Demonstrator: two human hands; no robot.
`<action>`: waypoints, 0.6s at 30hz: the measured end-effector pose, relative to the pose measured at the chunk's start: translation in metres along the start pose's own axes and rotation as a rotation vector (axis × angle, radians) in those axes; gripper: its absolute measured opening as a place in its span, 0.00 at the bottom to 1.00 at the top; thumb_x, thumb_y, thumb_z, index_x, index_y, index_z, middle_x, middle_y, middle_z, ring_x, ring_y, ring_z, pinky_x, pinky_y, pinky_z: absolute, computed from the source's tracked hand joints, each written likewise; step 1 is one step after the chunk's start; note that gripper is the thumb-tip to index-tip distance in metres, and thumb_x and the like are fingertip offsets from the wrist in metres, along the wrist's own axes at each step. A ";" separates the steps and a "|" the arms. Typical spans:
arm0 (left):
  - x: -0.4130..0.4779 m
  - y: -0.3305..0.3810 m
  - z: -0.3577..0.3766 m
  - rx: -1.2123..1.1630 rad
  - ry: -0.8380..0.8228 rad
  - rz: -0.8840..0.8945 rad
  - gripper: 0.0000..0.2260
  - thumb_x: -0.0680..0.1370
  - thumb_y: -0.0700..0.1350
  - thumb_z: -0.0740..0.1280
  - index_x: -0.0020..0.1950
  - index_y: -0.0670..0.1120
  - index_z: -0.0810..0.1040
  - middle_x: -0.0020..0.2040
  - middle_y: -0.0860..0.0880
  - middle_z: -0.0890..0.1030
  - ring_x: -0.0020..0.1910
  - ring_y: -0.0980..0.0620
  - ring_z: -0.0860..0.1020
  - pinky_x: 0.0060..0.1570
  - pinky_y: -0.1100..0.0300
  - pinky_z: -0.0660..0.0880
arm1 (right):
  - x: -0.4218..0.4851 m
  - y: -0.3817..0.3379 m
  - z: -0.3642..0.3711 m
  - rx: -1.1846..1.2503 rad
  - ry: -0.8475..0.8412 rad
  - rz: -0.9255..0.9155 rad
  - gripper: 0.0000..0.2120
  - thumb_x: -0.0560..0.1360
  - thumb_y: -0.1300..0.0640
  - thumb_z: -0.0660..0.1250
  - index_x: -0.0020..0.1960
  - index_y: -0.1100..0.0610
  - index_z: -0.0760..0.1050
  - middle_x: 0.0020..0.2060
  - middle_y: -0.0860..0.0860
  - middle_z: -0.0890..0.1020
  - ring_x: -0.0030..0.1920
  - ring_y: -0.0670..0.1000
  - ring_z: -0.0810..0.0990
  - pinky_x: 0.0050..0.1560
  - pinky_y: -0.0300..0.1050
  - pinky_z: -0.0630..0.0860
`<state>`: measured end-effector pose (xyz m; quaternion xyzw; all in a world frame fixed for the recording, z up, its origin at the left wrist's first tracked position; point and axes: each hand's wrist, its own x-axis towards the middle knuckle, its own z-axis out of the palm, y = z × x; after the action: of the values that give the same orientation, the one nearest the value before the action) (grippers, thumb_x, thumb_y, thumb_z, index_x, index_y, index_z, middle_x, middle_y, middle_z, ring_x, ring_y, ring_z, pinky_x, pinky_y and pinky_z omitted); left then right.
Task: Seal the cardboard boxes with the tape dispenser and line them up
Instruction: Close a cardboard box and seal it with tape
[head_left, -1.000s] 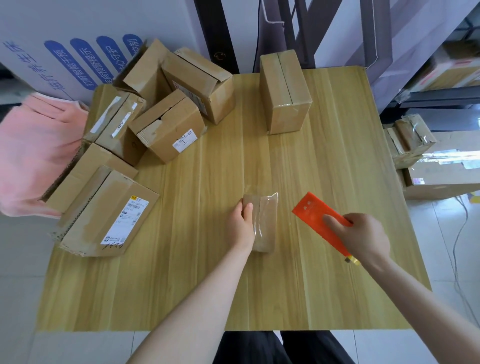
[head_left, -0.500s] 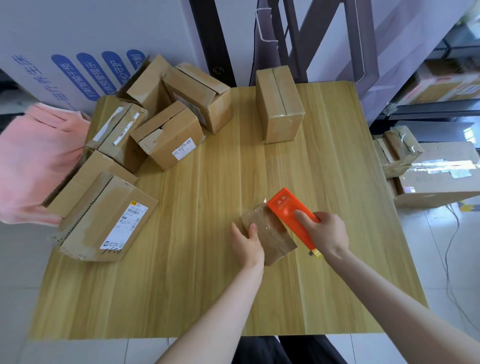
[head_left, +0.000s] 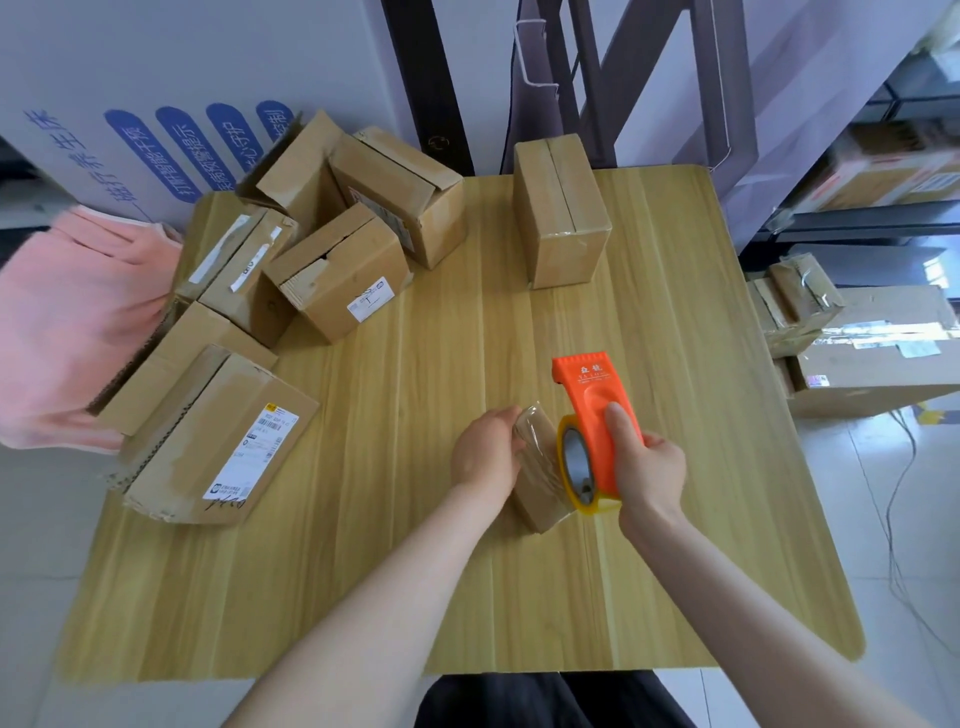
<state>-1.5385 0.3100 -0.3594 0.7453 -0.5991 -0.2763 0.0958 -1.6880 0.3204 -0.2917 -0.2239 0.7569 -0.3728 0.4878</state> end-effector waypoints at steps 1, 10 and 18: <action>0.004 0.002 -0.003 0.038 -0.037 0.002 0.17 0.78 0.42 0.61 0.67 0.53 0.73 0.63 0.51 0.77 0.58 0.48 0.77 0.53 0.58 0.73 | 0.001 -0.001 0.000 -0.003 0.004 0.000 0.18 0.72 0.44 0.71 0.37 0.60 0.78 0.33 0.54 0.81 0.33 0.52 0.80 0.36 0.46 0.77; 0.040 0.027 -0.017 0.446 -0.391 0.167 0.18 0.73 0.40 0.66 0.61 0.50 0.71 0.61 0.50 0.73 0.55 0.46 0.78 0.41 0.56 0.73 | -0.002 0.000 0.001 0.020 0.035 0.006 0.18 0.73 0.45 0.71 0.34 0.58 0.75 0.31 0.54 0.80 0.32 0.51 0.79 0.35 0.45 0.76; 0.055 0.027 -0.023 0.488 -0.559 0.224 0.14 0.75 0.44 0.61 0.59 0.59 0.72 0.62 0.51 0.71 0.58 0.47 0.76 0.48 0.56 0.73 | -0.006 0.000 0.001 0.017 0.029 -0.005 0.19 0.73 0.46 0.71 0.33 0.59 0.75 0.29 0.52 0.78 0.30 0.50 0.77 0.33 0.43 0.74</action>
<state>-1.5424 0.2463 -0.3438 0.5722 -0.7278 -0.3060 -0.2220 -1.6847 0.3240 -0.2888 -0.2160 0.7602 -0.3839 0.4776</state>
